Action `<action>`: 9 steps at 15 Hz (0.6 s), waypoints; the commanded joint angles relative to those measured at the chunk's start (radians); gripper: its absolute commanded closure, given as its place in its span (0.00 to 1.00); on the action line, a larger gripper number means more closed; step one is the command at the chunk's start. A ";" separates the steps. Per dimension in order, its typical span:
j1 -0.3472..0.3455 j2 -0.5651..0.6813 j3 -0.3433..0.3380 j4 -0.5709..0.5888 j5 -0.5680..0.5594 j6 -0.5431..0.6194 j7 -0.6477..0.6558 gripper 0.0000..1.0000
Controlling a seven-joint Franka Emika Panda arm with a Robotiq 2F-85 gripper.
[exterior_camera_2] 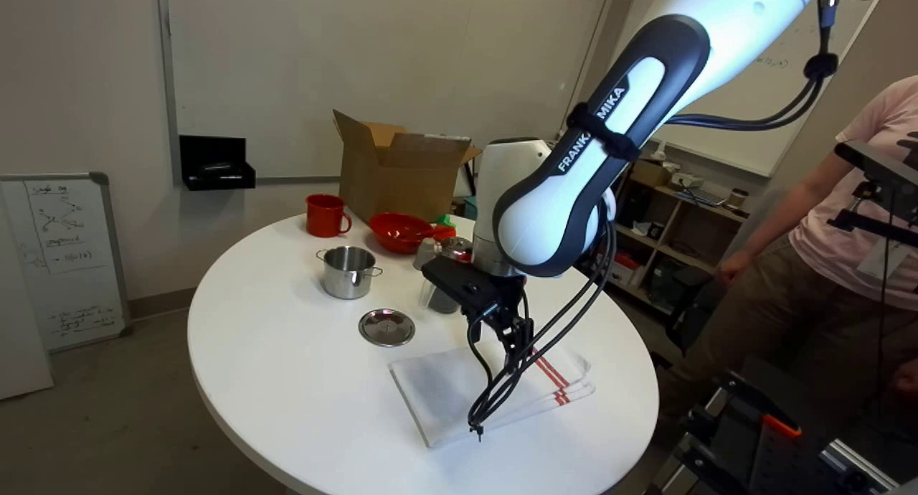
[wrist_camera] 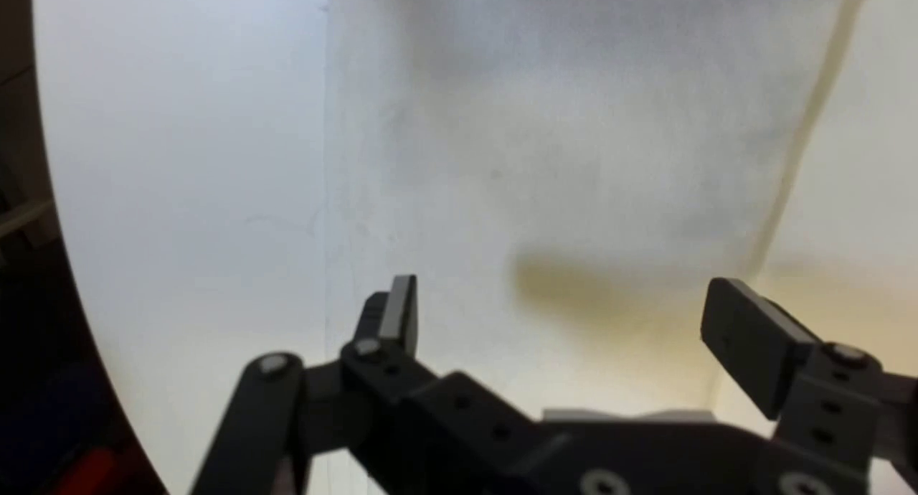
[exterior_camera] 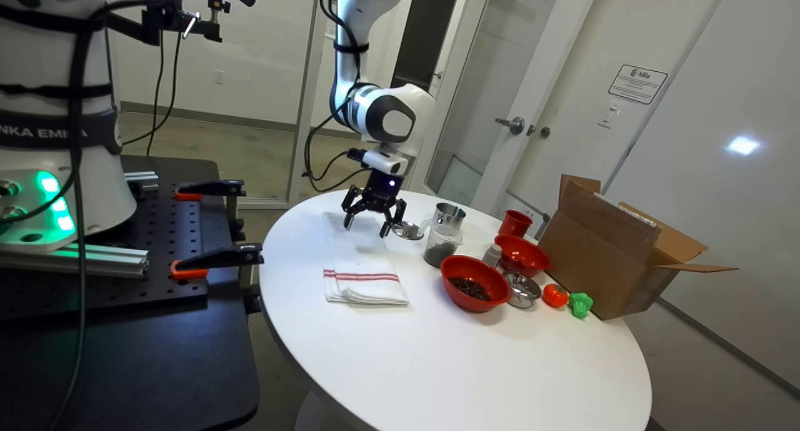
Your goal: Pick up the white towel and move it to the right.
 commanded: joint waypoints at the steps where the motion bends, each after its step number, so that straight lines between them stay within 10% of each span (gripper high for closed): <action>1: -0.004 0.076 0.002 0.048 0.032 0.059 -0.027 0.00; 9: -0.056 0.156 0.046 0.106 0.131 0.127 -0.101 0.04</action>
